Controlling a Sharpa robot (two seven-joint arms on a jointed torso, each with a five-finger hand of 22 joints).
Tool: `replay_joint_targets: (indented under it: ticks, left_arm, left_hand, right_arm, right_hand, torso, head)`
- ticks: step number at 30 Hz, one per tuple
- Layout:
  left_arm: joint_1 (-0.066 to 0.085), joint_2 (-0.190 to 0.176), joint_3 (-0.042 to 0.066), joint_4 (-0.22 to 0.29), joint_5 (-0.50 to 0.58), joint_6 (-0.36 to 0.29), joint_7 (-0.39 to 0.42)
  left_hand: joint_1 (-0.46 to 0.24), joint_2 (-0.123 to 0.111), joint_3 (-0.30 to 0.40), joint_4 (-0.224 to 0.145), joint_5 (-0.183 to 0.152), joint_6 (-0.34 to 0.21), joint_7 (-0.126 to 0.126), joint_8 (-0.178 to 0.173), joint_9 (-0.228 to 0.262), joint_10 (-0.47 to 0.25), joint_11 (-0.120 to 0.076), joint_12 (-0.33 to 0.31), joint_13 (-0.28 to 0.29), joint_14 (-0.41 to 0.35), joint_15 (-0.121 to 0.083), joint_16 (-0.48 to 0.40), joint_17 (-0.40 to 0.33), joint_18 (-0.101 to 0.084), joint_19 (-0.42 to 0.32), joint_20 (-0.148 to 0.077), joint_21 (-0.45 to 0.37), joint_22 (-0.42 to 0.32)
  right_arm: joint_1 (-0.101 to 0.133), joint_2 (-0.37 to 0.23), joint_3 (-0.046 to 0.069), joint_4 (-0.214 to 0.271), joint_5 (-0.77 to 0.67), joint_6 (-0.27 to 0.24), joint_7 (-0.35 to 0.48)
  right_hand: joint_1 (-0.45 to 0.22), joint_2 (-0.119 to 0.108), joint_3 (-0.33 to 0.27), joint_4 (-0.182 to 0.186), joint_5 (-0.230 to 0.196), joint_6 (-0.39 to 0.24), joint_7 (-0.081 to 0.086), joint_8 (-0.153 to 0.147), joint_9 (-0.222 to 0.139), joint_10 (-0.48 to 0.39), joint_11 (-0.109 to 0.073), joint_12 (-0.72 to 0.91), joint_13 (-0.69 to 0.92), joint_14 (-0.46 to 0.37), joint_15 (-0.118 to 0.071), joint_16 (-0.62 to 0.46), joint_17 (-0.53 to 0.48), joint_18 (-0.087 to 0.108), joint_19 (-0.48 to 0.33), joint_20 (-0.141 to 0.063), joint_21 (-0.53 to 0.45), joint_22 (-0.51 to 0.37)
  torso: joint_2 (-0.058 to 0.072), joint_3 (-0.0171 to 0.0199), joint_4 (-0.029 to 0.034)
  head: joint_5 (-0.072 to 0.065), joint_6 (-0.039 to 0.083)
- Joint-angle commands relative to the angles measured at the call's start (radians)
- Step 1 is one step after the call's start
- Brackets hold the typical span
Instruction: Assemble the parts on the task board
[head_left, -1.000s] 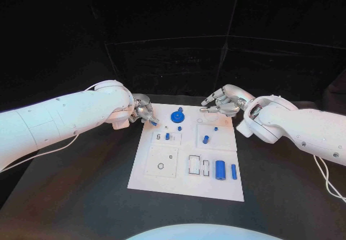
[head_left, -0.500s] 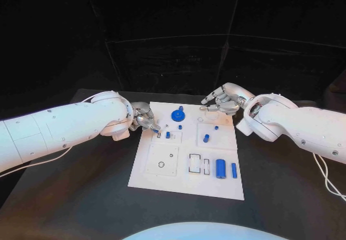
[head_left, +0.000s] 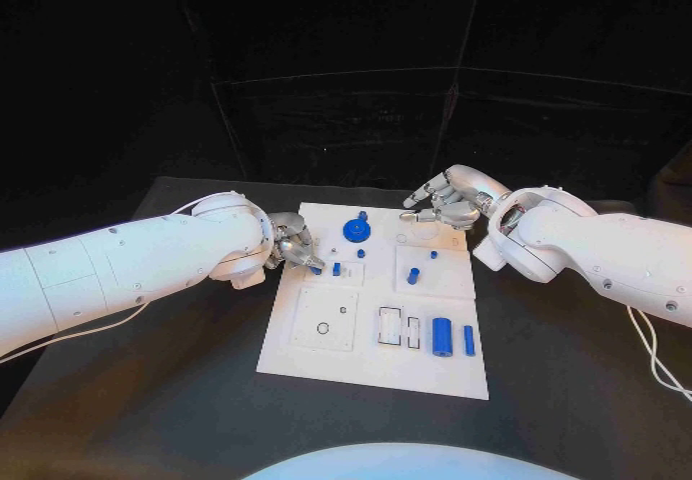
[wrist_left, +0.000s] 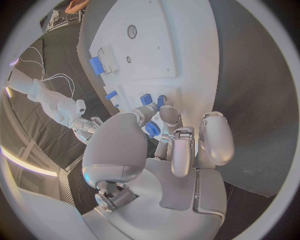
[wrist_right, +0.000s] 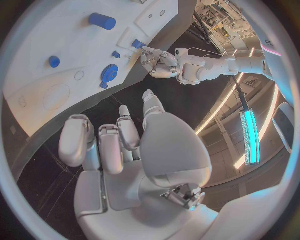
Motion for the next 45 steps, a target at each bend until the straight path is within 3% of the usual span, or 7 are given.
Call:
replay_joint_targets:
  ticks: [1,29,35,45]
  left_arm:
    - [0.0,0.003,0.0,-0.003,-0.015,0.013,-0.014]
    - [-0.001,0.019,0.0,-0.014,-0.033,0.029,-0.037]
    - [-0.001,0.021,0.0,-0.013,-0.033,0.066,-0.042]
    - [-0.001,0.029,0.0,-0.018,-0.033,0.075,-0.052]
  left_hand:
    - [0.001,0.011,0.106,-0.097,0.005,0.0,-0.01,0.005,0.002,0.008,0.001,0.006,0.001,0.104,-0.003,0.003,0.263,0.011,0.007,-0.004,0.001,0.002]
    - [-0.002,0.01,0.11,-0.099,0.002,0.0,-0.011,0.008,0.003,0.01,0.0,0.008,0.002,0.104,-0.004,0.003,0.263,0.01,0.008,-0.004,0.003,0.004]
    - [-0.009,-0.003,0.11,-0.106,0.0,0.002,-0.013,0.012,0.004,0.017,-0.001,0.017,0.013,0.104,-0.004,0.003,0.263,0.01,0.008,-0.005,0.004,0.006]
    - [-0.045,-0.027,0.09,-0.1,-0.001,0.017,-0.022,0.021,0.004,0.029,-0.008,0.03,0.027,0.104,-0.009,0.003,0.263,0.009,0.011,-0.008,0.009,0.014]
  right_arm:
    - [0.002,0.0,0.001,0.002,-0.004,0.004,0.001]
    - [0.002,0.001,0.001,0.001,-0.004,0.006,0.004]
    - [0.002,0.001,0.001,0.002,-0.004,0.008,0.003]
    - [0.002,0.001,0.001,0.002,-0.004,0.008,0.003]
  right_hand:
    - [-0.002,0.007,-0.006,-0.001,0.004,0.0,-0.008,0.006,0.001,-0.005,0.0,-0.005,-0.001,0.058,0.0,-0.007,0.046,0.013,-0.01,0.0,-0.006,-0.002]
    - [-0.002,0.007,-0.006,-0.001,0.004,0.0,-0.008,0.006,0.001,-0.005,0.0,-0.005,-0.001,0.058,0.0,-0.007,0.046,0.013,-0.01,0.0,-0.006,-0.002]
    - [-0.002,0.007,-0.006,-0.001,0.004,0.0,-0.008,0.006,0.001,-0.005,0.0,-0.005,-0.001,0.058,0.0,-0.007,0.046,0.013,-0.01,0.0,-0.006,-0.002]
    - [-0.002,0.007,-0.006,-0.001,0.004,0.0,-0.008,0.006,0.001,-0.005,0.0,-0.005,-0.001,0.058,0.0,-0.007,0.046,0.013,-0.01,0.0,-0.006,-0.002]
  torso:
    - [0.001,-0.0002,-0.0011]
    - [0.0,-0.0006,-0.001]
    - [0.0,-0.0004,-0.0003]
    - [0.0,-0.0003,-0.0006]
  head:
    - [0.0,-0.001]
    - [-0.001,-0.005]
    - [-0.002,-0.007]
    - [-0.001,-0.007]
